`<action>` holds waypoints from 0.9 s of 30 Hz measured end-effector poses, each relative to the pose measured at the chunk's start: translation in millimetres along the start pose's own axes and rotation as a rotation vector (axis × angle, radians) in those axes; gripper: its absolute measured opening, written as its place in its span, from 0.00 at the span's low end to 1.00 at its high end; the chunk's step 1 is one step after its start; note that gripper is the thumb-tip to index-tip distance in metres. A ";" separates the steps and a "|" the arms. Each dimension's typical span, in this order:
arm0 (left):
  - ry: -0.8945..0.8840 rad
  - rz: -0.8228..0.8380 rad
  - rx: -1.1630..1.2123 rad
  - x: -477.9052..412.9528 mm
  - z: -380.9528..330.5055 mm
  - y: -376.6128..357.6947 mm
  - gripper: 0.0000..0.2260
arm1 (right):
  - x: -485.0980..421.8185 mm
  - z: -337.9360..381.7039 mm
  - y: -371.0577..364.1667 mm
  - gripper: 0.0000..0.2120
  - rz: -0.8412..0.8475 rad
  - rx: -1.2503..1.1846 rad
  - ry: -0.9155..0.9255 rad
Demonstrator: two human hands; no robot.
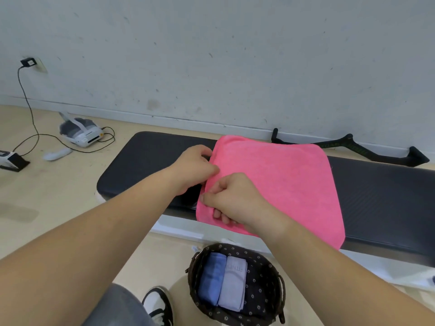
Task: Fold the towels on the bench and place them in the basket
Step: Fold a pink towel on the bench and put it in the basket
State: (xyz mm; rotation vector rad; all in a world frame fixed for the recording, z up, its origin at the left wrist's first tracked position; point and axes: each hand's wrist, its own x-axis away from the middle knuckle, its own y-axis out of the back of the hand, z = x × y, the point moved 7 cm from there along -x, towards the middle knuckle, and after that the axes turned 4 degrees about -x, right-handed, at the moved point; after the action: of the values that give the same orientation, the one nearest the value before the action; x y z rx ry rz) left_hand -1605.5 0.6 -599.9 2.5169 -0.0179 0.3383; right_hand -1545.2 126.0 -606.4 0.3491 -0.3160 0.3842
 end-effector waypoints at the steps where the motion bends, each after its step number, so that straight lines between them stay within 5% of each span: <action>1: -0.013 -0.012 0.002 1.3 3.3 1.1 0.16 | 2.4 -0.2 -2.2 0.09 0.024 -0.002 -0.015; 4: -0.043 -0.044 0.002 3.5 7.6 3.8 0.16 | 8.2 -1.0 0.8 0.12 0.072 0.045 -0.053; 8: -0.126 -0.101 -0.100 7.1 4.3 0.8 0.16 | 12.7 17.5 56.2 0.13 -0.390 0.526 0.208; 10: -0.166 -0.136 -0.184 8.1 3.5 1.5 0.16 | 21.4 16.9 77.5 0.13 -0.495 0.759 0.204; 13: -0.212 -0.163 -0.389 6.9 3.1 1.7 0.15 | 22.2 -18.5 100.8 0.30 -0.372 1.025 -0.040; 16: -0.230 -0.242 -0.668 14.0 -4.3 -1.5 0.14 | 20.4 -57.1 109.4 0.38 -0.210 0.975 -0.166; 19: -0.462 -0.321 -0.814 34.2 -27.1 -26.8 0.20 | 19.8 -68.3 109.1 0.37 -0.190 0.954 -0.121; 21: -0.564 -0.195 -0.826 45.8 -29.7 -56.6 0.27 | 20.7 -69.0 109.5 0.36 -0.194 0.960 -0.105; 24: -0.548 0.025 -0.952 52.2 -10.5 -85.4 0.38 | 21.9 -70.5 110.8 0.36 -0.185 0.959 -0.102; 27: -0.565 0.025 -1.018 48.9 2.8 -68.1 0.38 | 19.5 -70.1 114.3 0.33 -0.181 0.922 -0.088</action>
State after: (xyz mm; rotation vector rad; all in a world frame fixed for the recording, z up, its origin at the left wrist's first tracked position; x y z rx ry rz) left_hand -1551.5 58.3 -628.2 1.5190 -0.3500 -0.3258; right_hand -1559.2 258.5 -631.2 1.2915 -0.1722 0.3172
